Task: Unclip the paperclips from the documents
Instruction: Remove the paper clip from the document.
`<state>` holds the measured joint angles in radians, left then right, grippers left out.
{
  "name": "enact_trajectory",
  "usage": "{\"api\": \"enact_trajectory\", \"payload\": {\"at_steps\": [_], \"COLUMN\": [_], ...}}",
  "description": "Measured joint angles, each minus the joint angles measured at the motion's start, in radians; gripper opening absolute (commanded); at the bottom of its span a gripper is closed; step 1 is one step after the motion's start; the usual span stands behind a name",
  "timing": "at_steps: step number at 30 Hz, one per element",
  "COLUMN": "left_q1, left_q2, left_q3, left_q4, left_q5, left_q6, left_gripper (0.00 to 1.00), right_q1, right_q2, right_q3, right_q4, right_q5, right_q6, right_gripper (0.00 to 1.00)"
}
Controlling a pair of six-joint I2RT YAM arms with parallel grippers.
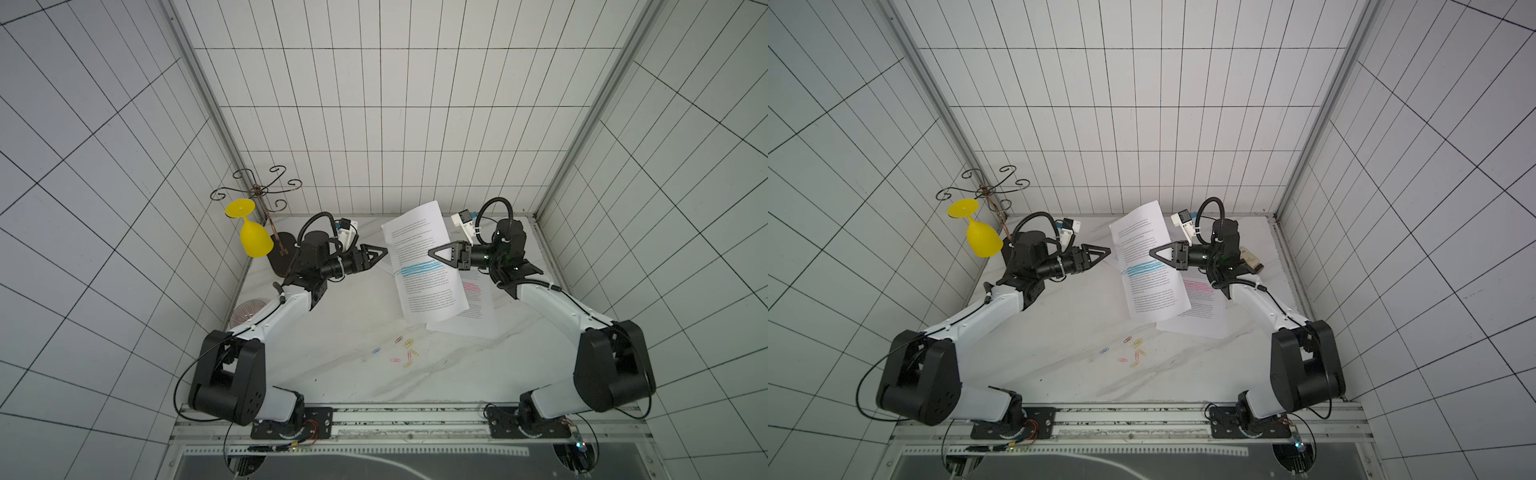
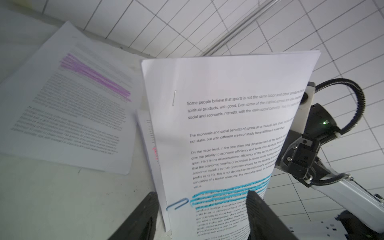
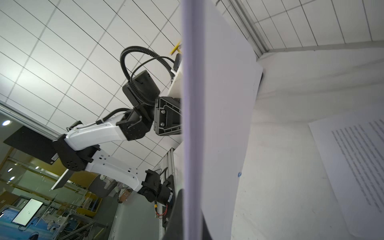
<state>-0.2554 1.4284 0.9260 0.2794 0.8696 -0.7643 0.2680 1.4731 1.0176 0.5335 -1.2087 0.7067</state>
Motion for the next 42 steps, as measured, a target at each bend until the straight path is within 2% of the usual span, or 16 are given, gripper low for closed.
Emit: {"api": "enact_trajectory", "payload": {"at_steps": [4, 9, 10, 11, 18, 23, 28, 30, 32, 34, 36, 38, 42], "left_q1": [0.0, 0.002, 0.002, 0.002, -0.016, -0.042, -0.048, -0.047, -0.043, -0.039, -0.034, -0.029, -0.024], "left_q2": [0.0, -0.016, -0.022, -0.026, -0.037, -0.037, -0.052, -0.063, -0.072, -0.078, -0.079, -0.08, -0.084], "left_q3": [0.011, -0.017, -0.027, -0.035, -0.047, -0.084, -0.123, -0.131, -0.137, -0.14, -0.142, -0.142, -0.142], "left_q4": [0.142, 0.151, 0.153, 0.159, 0.183, 0.241, 0.278, 0.282, 0.287, 0.283, 0.276, 0.261, 0.211], "left_q5": [0.101, 0.148, 0.152, 0.156, 0.191, 0.229, 0.243, 0.247, 0.249, 0.25, 0.251, 0.251, 0.253], "left_q6": [-0.077, -0.078, -0.08, -0.082, -0.09, -0.129, -0.166, -0.175, -0.175, -0.175, -0.171, -0.164, -0.135], "left_gripper": [0.76, 0.79, 0.95, 0.97, 0.97, 0.94, 0.81, 0.64, 0.59, 0.46, 0.43, 0.36, 0.36], "right_q1": [0.008, 0.028, 0.034, 0.037, 0.058, 0.06, 0.06, 0.06, 0.059, 0.057, 0.052, 0.047, 0.032], "right_q2": [-0.013, -0.014, -0.014, -0.014, -0.021, -0.019, 0.0, 0.013, 0.022, 0.024, 0.024, 0.024, 0.022], "right_q3": [-0.015, -0.015, -0.015, -0.015, -0.015, -0.015, -0.014, -0.014, -0.014, -0.014, -0.014, -0.014, -0.014], "right_q4": [0.304, 0.468, 0.484, 0.494, 0.537, 0.552, 0.557, 0.558, 0.557, 0.557, 0.558, 0.555, 0.542], "right_q5": [-0.029, -0.07, -0.078, -0.084, -0.108, -0.108, -0.101, -0.096, -0.089, -0.084, -0.083, -0.082, -0.079], "right_q6": [0.212, 0.341, 0.355, 0.365, 0.401, 0.404, 0.402, 0.4, 0.399, 0.399, 0.394, 0.388, 0.365], "right_gripper": [0.0, 0.0, 0.0, 0.0, 0.0, 0.0, 0.0, 0.0, 0.0, 0.0, 0.0, 0.0, 0.0]}}
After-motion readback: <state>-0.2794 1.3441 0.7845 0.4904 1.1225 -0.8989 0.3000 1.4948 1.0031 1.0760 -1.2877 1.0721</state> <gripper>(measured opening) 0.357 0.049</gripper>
